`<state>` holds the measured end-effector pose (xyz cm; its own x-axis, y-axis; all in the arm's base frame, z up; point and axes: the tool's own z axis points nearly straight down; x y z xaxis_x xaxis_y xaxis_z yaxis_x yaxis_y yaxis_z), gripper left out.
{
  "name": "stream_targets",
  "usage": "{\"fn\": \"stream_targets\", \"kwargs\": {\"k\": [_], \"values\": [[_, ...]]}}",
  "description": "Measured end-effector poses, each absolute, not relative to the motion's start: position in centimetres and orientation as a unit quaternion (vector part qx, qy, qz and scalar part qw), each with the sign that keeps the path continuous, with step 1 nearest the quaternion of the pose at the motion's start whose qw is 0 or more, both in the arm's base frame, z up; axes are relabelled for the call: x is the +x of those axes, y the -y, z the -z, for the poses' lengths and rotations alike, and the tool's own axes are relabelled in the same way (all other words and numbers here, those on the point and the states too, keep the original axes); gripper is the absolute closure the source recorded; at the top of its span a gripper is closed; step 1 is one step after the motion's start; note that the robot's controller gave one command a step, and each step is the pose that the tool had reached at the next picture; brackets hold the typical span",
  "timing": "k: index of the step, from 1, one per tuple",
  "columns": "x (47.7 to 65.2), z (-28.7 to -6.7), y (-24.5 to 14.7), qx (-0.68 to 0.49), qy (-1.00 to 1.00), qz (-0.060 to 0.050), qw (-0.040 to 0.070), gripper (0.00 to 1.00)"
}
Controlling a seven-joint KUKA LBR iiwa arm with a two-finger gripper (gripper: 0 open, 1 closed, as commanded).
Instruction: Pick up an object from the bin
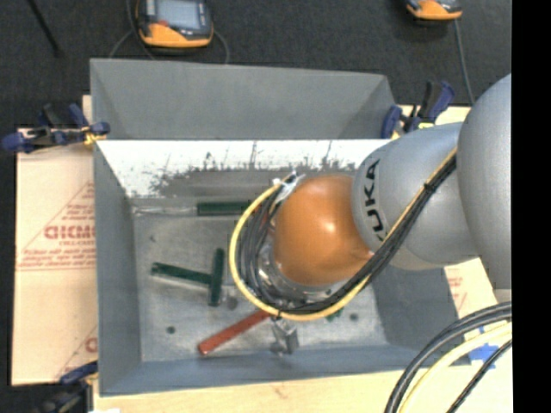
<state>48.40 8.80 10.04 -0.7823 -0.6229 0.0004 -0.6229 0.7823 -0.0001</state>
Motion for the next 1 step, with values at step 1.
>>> {"fn": "stream_targets", "kwargs": {"k": [1], "values": [[48.54, -7.00, -9.64, 0.458, 0.889, 0.000, 0.000, 0.00]]}}
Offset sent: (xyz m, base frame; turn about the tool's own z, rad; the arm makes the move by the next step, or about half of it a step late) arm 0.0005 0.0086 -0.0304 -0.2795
